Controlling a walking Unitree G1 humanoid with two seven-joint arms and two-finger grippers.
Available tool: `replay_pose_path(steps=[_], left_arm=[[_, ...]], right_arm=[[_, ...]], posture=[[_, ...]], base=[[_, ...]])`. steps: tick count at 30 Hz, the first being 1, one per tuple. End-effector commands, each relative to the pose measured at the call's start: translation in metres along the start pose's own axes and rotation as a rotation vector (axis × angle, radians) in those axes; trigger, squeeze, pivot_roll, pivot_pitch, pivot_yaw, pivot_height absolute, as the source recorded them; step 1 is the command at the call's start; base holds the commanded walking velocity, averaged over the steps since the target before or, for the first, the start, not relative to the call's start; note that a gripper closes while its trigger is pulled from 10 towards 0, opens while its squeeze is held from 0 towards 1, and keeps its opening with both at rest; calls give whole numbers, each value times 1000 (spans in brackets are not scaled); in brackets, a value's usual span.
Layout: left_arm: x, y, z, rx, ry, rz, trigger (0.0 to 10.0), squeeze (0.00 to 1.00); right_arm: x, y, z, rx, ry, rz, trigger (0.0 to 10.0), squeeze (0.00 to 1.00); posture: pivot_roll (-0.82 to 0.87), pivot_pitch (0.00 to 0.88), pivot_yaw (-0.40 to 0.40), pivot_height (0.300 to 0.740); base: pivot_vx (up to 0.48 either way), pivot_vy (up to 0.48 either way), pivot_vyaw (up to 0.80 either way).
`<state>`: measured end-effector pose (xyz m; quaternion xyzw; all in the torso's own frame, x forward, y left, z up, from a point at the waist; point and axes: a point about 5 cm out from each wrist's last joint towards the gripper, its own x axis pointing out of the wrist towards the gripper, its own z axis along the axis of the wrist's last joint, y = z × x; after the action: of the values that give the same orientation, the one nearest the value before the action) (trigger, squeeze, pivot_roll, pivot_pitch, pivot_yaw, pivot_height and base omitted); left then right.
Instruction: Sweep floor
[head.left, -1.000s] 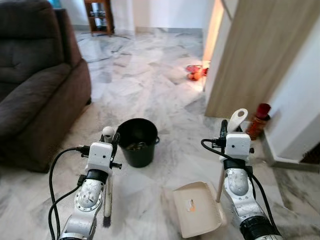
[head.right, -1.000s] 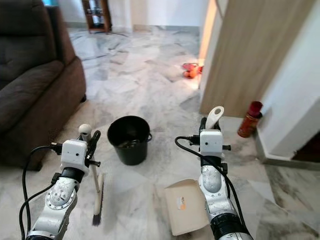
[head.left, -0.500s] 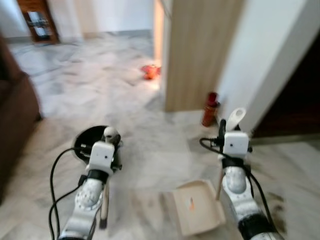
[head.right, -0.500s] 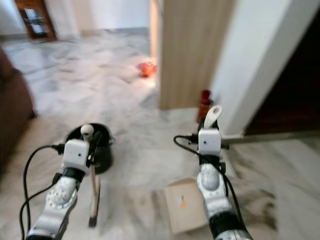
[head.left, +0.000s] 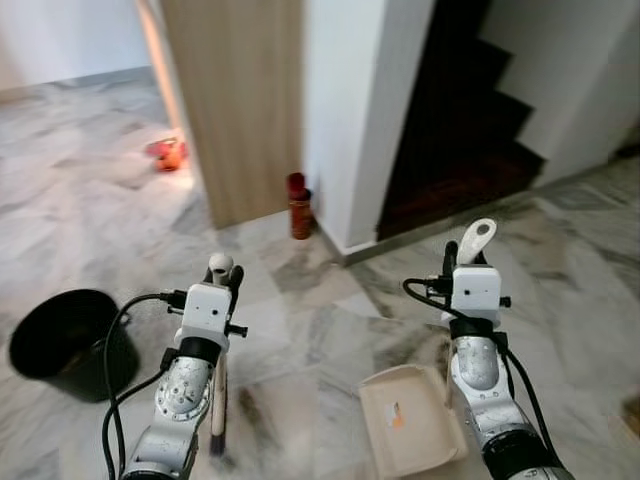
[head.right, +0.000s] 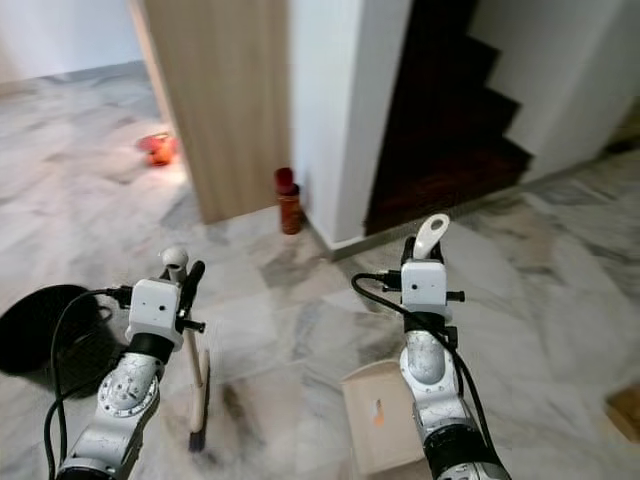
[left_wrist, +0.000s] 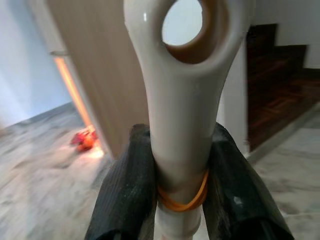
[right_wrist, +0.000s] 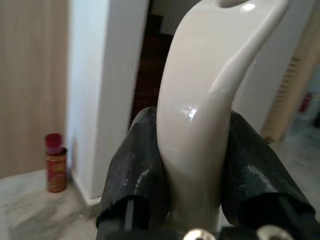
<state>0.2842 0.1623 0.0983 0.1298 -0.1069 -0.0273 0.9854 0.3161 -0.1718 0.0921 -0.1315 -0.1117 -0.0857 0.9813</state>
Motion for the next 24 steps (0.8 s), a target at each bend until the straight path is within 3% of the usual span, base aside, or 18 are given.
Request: replay_pose_path(steps=[1, 19, 24], left_arm=[[1, 6, 4, 33, -30, 14, 10000, 0], [2, 4, 4, 35, -37, 19, 10000, 0], [2, 3, 4, 25, -39, 22, 10000, 0]], right_arm=[[4, 2, 8, 16, -36, -1, 10000, 0], [4, 2, 7, 11, -34, 9, 10000, 0], [4, 1, 7, 9, -37, 9, 10000, 0]], posture=[[87, 17, 8, 740], [76, 0, 3, 740], [75, 0, 0, 740]], base=[[0, 0, -800], [0, 0, -800], [0, -278, -800]])
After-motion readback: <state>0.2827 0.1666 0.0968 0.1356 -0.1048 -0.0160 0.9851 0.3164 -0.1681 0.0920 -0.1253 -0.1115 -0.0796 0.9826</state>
